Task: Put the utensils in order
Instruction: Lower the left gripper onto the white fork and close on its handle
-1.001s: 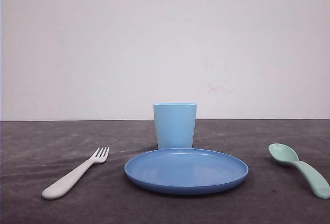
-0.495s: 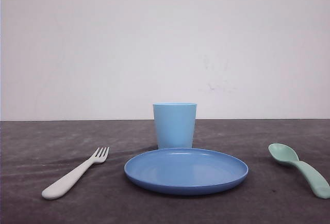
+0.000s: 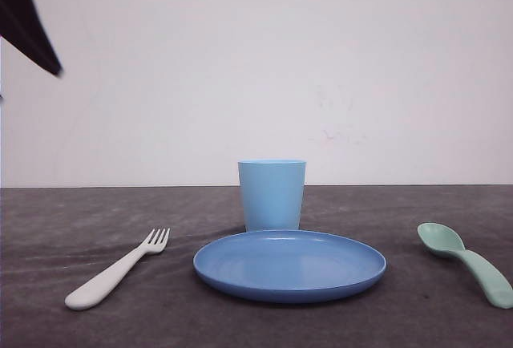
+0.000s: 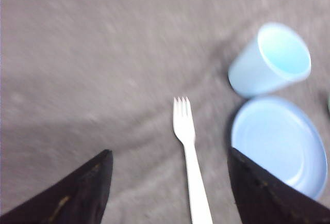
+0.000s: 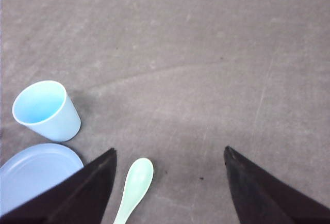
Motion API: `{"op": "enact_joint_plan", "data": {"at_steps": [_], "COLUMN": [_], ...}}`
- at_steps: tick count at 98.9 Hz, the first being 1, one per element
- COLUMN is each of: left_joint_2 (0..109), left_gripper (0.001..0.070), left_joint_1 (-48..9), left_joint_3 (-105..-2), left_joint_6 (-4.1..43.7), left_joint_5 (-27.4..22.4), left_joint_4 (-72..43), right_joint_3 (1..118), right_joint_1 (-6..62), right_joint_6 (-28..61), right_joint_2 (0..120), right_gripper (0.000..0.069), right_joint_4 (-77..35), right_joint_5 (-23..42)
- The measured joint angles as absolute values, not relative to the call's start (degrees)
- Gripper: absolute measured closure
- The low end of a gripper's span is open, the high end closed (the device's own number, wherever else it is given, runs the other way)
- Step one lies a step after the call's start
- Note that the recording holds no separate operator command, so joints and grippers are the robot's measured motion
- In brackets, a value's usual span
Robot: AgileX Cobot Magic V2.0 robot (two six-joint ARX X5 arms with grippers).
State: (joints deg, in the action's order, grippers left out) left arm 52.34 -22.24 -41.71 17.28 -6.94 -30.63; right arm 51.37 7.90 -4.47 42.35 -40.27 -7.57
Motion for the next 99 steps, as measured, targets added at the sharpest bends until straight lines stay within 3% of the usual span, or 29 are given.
{"op": "enact_joint_plan", "data": {"at_steps": [45, 99], "left_joint_2": [72.6, 85.9], "left_gripper": [0.028, 0.0285], "left_joint_1": [-37.6, -40.3], "left_joint_3": [-41.7, -44.3], "left_joint_6": [21.4, 23.4], "left_joint_5": [2.9, 7.4], "left_joint_4": [-25.4, -19.7], "right_joint_3": [51.4, 51.4], "right_joint_1": [7.9, 9.0], "right_joint_6": [-4.5, -4.5], "right_joint_2": [44.4, 44.5], "right_gripper": [0.0278, 0.0278], "right_joint_4": [-41.6, -41.6], "right_joint_5": [-7.6, -7.6]}}
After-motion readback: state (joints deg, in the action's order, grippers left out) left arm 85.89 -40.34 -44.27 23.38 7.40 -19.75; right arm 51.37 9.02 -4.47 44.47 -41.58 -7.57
